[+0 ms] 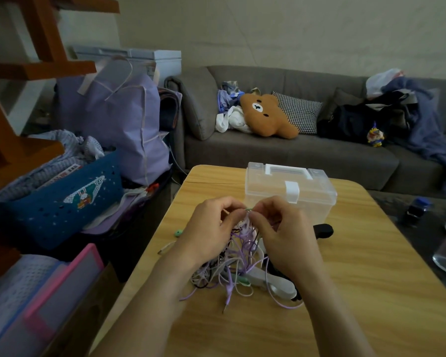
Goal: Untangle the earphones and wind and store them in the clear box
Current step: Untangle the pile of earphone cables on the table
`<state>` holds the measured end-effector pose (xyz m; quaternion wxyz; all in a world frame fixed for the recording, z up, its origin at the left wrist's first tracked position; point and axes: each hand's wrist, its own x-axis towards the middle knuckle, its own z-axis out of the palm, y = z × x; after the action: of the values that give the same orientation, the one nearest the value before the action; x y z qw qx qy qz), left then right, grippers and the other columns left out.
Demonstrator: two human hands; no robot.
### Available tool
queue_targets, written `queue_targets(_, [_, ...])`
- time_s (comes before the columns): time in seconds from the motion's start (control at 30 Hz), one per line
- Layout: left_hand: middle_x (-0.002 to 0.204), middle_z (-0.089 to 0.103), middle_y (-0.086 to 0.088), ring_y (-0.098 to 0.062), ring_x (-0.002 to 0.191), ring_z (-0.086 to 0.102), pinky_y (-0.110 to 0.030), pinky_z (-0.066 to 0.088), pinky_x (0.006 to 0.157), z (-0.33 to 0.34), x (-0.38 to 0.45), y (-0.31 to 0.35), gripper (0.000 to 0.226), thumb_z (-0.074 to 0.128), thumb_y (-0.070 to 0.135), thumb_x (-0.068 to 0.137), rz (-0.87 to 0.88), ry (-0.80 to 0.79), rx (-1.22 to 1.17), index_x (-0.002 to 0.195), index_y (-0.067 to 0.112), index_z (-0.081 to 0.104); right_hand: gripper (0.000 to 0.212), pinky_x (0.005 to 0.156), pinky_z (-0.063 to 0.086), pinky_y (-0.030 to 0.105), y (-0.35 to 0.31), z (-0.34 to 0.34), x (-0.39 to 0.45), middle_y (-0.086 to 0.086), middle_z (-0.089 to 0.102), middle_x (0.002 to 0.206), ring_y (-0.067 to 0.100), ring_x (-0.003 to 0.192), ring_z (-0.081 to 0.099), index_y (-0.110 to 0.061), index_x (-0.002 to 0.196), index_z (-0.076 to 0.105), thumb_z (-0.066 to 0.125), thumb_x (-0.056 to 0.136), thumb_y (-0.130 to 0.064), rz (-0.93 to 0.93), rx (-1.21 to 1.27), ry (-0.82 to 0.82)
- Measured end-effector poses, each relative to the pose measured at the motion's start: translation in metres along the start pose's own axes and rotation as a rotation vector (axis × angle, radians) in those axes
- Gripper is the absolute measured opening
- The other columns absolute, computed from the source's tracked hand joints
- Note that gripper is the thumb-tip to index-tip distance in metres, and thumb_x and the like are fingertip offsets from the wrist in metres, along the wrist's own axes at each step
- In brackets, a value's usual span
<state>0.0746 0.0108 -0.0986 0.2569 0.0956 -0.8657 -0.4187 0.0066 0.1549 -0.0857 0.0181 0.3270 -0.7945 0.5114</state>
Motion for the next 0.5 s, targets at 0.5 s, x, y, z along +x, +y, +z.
queue_targets(0.5, [0.088,0.068,0.008,-0.001,0.082,0.066,-0.014,0.052,0.069,0.0047,-0.003,0.0047,0.016,0.059,0.011,0.098,-0.032,0.045,-0.048,0.107,0.024,0.064,0.013,0.051,0.043,0.011,0.001,0.0034,-0.0005,-0.008,0.063,0.067,-0.004,0.059,0.056,-0.025,0.081,0.063,0.069,0.093,-0.029,0.075,-0.052,-0.014])
